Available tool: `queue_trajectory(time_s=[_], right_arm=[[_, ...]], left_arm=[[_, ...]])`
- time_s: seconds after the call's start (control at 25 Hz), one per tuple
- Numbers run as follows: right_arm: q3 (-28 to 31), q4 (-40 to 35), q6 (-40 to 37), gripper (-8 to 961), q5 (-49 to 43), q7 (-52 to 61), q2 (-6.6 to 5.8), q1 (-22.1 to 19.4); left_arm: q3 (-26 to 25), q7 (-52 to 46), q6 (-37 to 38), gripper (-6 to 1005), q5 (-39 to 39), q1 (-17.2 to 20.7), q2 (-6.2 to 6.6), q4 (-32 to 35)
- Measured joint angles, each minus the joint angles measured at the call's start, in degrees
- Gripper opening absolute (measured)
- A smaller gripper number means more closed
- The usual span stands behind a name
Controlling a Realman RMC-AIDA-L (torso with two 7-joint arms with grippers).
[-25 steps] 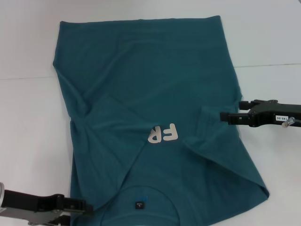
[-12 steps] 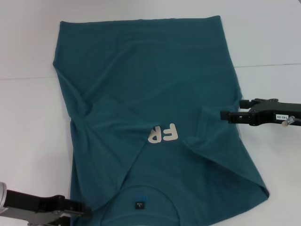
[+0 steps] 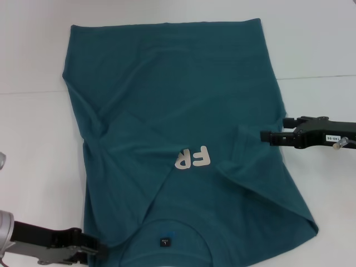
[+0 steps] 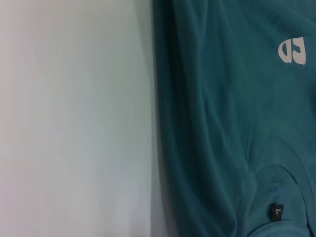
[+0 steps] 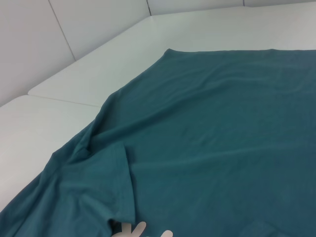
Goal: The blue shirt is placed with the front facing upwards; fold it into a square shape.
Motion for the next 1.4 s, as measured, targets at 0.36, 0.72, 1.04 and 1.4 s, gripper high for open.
queue_trajectory(time_s=[0.36, 0.72, 1.04, 1.4], right_arm=[[0.0, 0.0, 0.0, 925, 0.0, 0.0, 0.01, 0.0], [0.0, 0.0, 0.0, 924, 0.7, 0.0, 0.01, -0.1], [0.0, 0.0, 0.0, 924, 0.8, -0.1, -0.08, 0.0], [-0.3, -0.5, -3.2, 924, 0.3, 2.2, -1.47, -0.6]], left_arm=[[0.0, -0.3, -1.2, 334, 0.9, -0.8, 0.16, 1.6], [0.0, -0.4, -2.0, 122, 2.7, -1.0, 0.01, 1.2], [-0.1, 0.1, -1.9, 119, 2.7, -1.1, -0.17, -0.2], [-0.7, 0.2, -0.5, 88, 0.7, -1.0, 0.03, -2.0]])
